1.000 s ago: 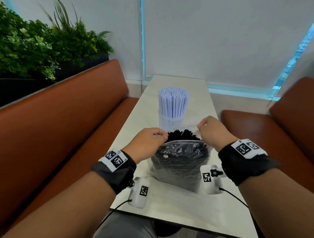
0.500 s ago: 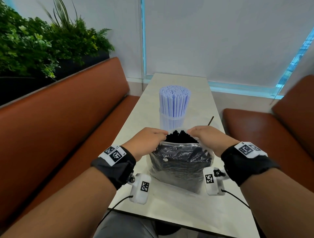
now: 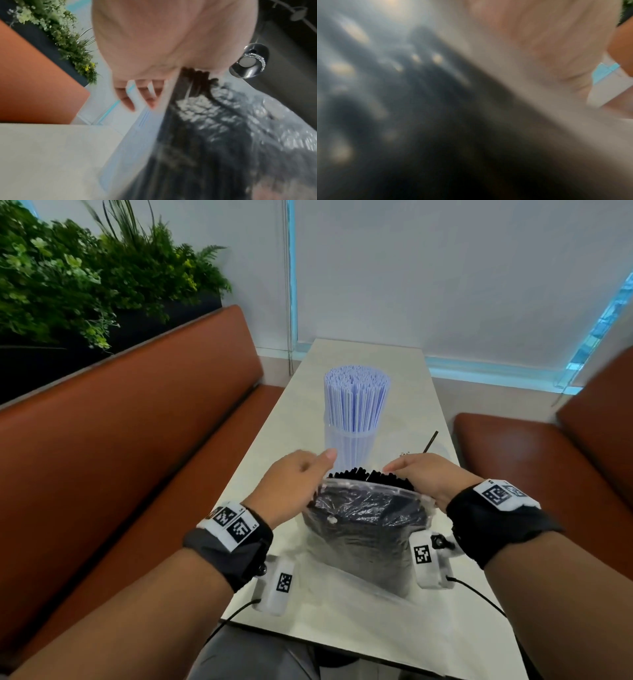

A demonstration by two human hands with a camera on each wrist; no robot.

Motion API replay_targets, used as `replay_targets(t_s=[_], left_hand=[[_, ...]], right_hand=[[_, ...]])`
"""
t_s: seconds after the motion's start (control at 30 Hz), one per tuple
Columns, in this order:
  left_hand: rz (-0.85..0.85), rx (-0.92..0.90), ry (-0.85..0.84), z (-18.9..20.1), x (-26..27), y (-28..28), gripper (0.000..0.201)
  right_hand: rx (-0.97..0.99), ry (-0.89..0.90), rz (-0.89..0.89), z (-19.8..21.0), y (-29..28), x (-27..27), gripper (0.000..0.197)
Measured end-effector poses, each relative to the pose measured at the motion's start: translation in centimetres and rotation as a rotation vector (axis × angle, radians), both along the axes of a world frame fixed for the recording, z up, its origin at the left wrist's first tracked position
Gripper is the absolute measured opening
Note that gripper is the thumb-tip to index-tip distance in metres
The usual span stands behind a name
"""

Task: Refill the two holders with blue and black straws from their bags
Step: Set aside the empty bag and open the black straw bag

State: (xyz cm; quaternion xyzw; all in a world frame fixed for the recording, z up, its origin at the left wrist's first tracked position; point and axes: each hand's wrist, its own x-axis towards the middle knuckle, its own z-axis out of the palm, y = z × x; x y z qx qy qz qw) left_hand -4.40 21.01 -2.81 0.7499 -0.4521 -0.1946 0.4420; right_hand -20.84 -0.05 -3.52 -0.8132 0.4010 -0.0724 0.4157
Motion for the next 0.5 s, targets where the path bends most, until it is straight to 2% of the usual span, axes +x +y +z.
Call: replay_targets(t_s=[0.07,0.13,0.17,0.2,0.3,0.4,0.5], left_hand=[[-0.205,-0.207,-0.037,-0.7,0.2,1.3,0.045],[-0.368,-0.157,-0.115,-1.8,0.4,1.9,0.059],[-0.386,-0.111,-0.164,-2.6,0.5,1.8,0.068],[-0.363,-0.090,-0.201,-3.1,0.6,1.7,0.072],[-0.283,-0.127,-0.231,-3.9,0.8,0.9,0.068],[-0.162,-0.161,-0.254,-4.5,0.9,0.3,0.062],[-0.029,-0.168,-0.271,-5.3,0.8,0.1,0.051]], right_hand=[[-0.014,0.009,-0.028,0.1,-0.7,-0.4,0.021],[-0.016,-0.034,-0.082,0.2,-0.9,-0.8,0.010],[-0.070,-0.085,-0.091,0.2,-0.8,-0.9,0.014],[-0.177,-0.142,-0.076,0.4,-0.6,-0.9,0.017],[-0.534,-0.290,0.056,1.9,1.6,-1.4,0.008],[-0.537,-0.307,0.227,2.9,3.5,-3.2,0.032],[-0.505,-0.221,0.316,3.0,4.0,-5.0,0.041]])
